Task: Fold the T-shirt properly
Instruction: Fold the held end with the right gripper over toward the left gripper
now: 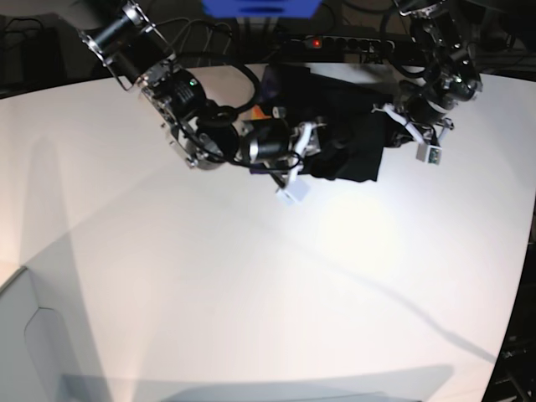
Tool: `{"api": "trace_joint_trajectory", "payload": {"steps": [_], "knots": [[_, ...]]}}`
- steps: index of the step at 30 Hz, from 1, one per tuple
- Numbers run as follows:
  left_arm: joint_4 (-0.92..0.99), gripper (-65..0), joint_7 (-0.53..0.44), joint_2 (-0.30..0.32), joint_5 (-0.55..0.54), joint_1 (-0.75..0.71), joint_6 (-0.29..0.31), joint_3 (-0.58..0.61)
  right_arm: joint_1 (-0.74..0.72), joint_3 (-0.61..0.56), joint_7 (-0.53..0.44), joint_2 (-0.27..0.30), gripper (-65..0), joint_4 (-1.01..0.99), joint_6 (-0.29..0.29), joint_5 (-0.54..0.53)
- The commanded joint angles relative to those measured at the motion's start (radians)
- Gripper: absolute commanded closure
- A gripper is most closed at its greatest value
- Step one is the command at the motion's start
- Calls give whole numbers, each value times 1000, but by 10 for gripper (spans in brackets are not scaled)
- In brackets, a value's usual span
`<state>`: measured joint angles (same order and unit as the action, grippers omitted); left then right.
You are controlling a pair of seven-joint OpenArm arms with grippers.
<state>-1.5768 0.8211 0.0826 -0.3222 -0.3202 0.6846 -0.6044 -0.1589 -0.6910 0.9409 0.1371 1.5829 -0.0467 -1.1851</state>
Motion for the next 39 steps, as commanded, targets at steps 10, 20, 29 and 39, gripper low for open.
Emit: {"api": "trace_joint_trajectory", "payload": {"steps": [10, 20, 29, 39], "knots": [[57, 0, 17, 3, 68, -17, -6, 1, -21, 4, -13, -54, -268, -52, 5, -36], [59, 0, 7, 3, 67, -17, -6, 1, -32, 4, -13, -87, -268, -86, -3, -36], [59, 0, 7, 3, 67, -15, -6, 1, -29, 4, -13, -112, -268, -86, -89, -37], [59, 0, 7, 3, 68, -13, -7, 1, -32, 4, -12, -153, -268, -86, -89, -37]]}}
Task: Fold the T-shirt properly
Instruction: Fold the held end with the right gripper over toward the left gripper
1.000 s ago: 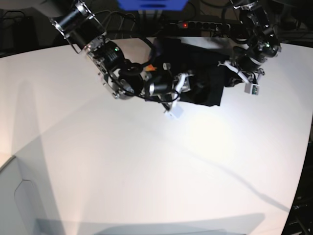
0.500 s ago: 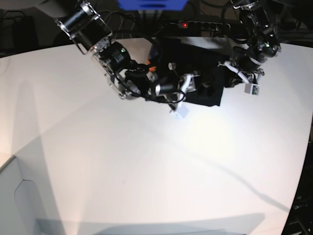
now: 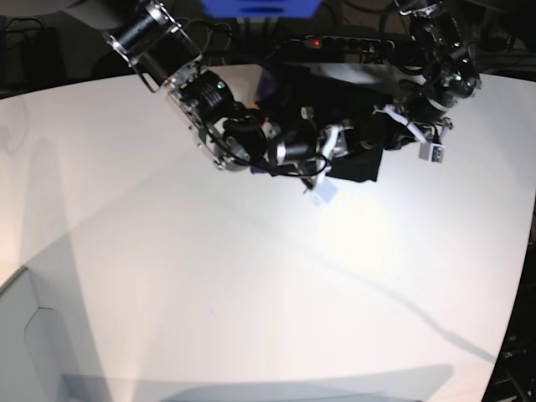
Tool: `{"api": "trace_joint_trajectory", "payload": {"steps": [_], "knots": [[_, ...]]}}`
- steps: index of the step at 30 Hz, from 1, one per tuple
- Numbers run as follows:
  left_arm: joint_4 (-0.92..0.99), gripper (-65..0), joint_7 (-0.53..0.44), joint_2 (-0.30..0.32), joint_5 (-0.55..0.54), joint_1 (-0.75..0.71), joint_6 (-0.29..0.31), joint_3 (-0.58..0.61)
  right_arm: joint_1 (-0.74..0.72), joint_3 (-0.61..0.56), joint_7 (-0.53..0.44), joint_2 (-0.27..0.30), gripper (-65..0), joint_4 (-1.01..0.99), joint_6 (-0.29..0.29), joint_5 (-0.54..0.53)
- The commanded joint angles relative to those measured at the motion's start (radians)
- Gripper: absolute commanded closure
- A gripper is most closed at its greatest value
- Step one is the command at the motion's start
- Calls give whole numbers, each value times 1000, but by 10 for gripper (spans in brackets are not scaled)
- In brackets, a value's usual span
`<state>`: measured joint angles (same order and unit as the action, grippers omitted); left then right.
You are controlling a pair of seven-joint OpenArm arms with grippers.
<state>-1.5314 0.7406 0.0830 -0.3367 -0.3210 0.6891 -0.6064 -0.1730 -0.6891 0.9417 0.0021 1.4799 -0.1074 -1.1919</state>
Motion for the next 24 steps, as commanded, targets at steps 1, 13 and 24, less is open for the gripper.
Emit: {"api": "trace_joint_trajectory", "payload": {"steps": [1, 13, 24], "knots": [[13, 0, 87, 2, 83, -13, -12, 3, -20, 3, -13, -21, -268, 17, -27, -30], [12, 0, 87, 2, 83, -14, -10, 3, -55, 1, -10, -30, -307, 17, -25, -26], [12, 0, 87, 2, 83, -14, -10, 3, -47, 1, -11, -23, -348, 15, -27, -26]]}}
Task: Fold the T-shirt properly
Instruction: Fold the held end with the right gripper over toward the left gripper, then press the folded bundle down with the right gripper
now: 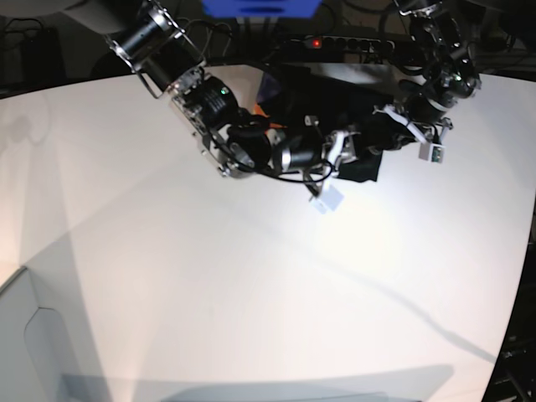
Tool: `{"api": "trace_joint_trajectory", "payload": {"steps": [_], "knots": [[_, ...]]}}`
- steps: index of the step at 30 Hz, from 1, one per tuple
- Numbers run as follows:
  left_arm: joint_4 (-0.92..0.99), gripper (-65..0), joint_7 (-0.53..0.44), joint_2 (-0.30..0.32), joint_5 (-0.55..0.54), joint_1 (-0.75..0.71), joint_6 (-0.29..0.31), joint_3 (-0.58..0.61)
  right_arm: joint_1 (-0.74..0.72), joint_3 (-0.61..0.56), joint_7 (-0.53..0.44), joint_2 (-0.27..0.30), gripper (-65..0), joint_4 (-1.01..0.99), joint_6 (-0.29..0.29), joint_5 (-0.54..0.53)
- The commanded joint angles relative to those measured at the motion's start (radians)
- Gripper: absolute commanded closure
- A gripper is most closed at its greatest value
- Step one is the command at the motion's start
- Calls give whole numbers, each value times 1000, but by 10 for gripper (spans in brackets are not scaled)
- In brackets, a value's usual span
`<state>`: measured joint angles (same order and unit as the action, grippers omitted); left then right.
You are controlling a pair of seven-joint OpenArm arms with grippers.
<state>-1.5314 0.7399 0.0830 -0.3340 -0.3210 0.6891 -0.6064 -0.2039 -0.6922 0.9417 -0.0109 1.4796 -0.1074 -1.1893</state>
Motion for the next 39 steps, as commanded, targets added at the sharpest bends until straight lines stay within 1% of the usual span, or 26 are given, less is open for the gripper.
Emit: {"api": "trace_joint_trajectory", "payload": {"steps": [1, 4, 7, 10, 15, 18, 20, 23, 24, 29, 33, 36, 37, 39], "knots": [[12, 0, 88, 2, 77, -14, -10, 3, -16, 4, -13, -10, -348, 16, -28, -28], [12, 0, 88, 2, 77, -16, -10, 3, -18, 4, -11, -10, -348, 16, -33, -30], [12, 0, 88, 2, 77, -16, -10, 3, -18, 6, -14, -10, -348, 16, -58, -31], [12, 0, 88, 2, 77, -16, -10, 3, -19, 6, -14, -10, -344, 6, -58, -30], [12, 0, 88, 2, 75, -16, -9, 3, -22, 6, -16, -11, -345, -66, -58, -33], [13, 0, 88, 2, 75, -16, -9, 3, -22, 6, -48, -21, -350, -81, -64, -33], [13, 0, 88, 2, 74, -16, -9, 3, -22, 6, -76, -21, -369, -76, -68, -33], [12, 0, 88, 2, 74, -16, -9, 3, -24, 6, -83, -24, -431, -79, -133, -33], [12, 0, 88, 2, 74, -16, -9, 3, -24, 6, -85, -25, -443, -81, -139, -33], [13, 0, 88, 2, 74, -17, -9, 1, -16, 7, -134, -24, -444, -83, -143, -33], [13, 0, 88, 2, 72, -17, -9, 3, -16, 64, -140, -24, -444, -73, -143, -34], [13, 0, 88, 2, 72, -17, -9, 3, -25, 128, -140, -19, -444, -63, -143, -33], [13, 0, 88, 2, 72, -17, -9, 3, -29, 161, -134, -13, -444, -55, -143, -33], [13, 0, 88, 2, 72, -17, -9, 3, -39, 200, -131, 30, -443, -27, -143, -33]]}}
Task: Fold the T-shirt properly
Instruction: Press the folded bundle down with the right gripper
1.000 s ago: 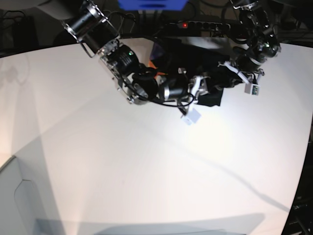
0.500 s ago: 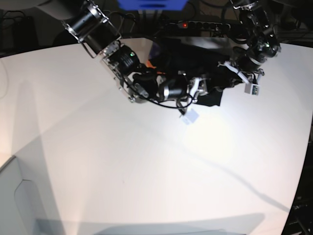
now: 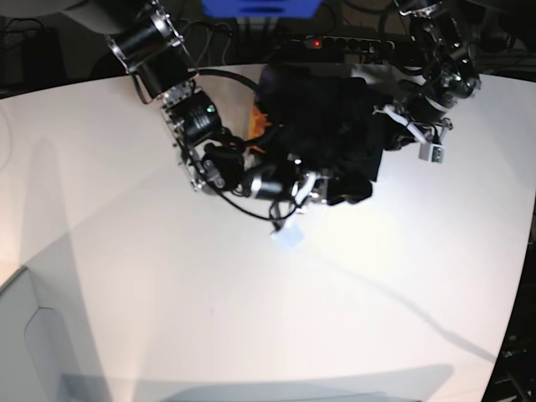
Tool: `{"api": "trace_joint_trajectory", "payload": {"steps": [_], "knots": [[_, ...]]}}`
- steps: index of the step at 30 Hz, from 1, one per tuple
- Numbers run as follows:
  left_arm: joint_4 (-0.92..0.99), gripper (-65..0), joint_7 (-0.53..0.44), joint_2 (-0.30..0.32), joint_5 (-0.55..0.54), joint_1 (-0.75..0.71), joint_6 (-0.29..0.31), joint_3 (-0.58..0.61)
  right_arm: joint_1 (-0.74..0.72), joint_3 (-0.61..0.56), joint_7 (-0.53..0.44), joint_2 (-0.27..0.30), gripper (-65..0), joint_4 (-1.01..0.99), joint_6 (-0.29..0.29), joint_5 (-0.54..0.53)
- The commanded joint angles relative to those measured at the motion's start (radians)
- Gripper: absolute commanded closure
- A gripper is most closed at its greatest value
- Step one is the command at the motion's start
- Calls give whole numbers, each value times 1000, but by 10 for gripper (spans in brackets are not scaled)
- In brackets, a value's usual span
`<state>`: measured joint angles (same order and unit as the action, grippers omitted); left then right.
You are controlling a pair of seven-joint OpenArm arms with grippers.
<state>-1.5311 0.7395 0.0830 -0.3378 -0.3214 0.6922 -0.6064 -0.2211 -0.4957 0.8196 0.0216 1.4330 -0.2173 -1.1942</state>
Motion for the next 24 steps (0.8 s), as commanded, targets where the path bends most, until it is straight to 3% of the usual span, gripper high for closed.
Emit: {"api": "trace_joint_trajectory", "payload": {"steps": [1, 4, 7, 11, 14, 18, 24], "knots": [[11, 0, 88, 2, 76, -17, -12, 1, -22, 9, -9, 25, -442, 42, -34, -28], [14, 0, 88, 4, 78, -17, -12, 1, -7, 12, -9, 110, -400, 144, -34, -29], [16, 0, 87, 4, 76, -17, -12, 3, 48, 12, -10, 165, -294, 275, -34, -29], [16, 0, 87, 2, 79, -12, -12, 3, 124, 2, -7, 209, -118, 406, -34, -26], [16, 0, 87, 2, 84, -11, -12, 3, 142, 2, 62, 217, -10, 423, -32, -23], [17, 0, 87, 2, 84, -14, -12, 3, 127, -4, 137, 209, 0, 400, -31, -20], [14, 0, 87, 2, 84, -15, -12, 3, 41, -165, 106, 211, 0, 331, -29, 29]]}}
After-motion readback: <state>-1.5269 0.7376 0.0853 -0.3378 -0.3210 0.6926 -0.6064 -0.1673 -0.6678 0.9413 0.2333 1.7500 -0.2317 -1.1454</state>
